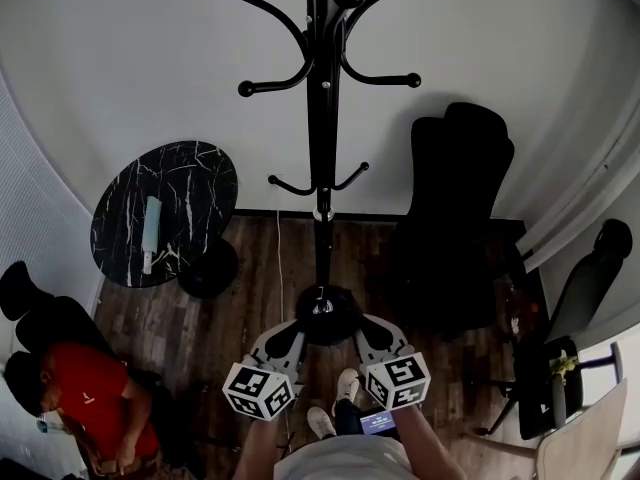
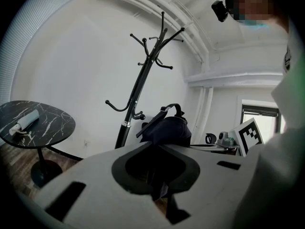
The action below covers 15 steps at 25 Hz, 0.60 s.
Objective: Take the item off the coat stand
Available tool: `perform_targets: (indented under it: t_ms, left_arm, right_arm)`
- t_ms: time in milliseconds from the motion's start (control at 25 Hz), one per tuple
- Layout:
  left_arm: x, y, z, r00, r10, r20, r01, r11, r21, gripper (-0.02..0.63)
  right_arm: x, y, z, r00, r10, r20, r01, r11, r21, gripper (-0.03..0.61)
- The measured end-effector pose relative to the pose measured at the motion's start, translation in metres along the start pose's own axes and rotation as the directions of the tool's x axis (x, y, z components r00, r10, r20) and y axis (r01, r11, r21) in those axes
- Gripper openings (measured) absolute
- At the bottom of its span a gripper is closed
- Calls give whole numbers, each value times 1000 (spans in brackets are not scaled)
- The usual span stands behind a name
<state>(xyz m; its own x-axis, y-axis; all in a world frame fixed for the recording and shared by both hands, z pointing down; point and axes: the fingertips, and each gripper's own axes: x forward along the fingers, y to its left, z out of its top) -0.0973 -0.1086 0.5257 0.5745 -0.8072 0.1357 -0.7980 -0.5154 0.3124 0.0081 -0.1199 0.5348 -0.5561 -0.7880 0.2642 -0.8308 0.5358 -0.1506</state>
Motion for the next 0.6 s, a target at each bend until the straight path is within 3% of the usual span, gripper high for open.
perform_targets:
  t_ms: [600]
  left_arm:
    - [11, 7, 5, 1000, -21, 5, 21, 1000, -1, 26]
  right_arm:
    - [9, -6, 2, 1000, -14, 4, 14, 1000, -5, 29]
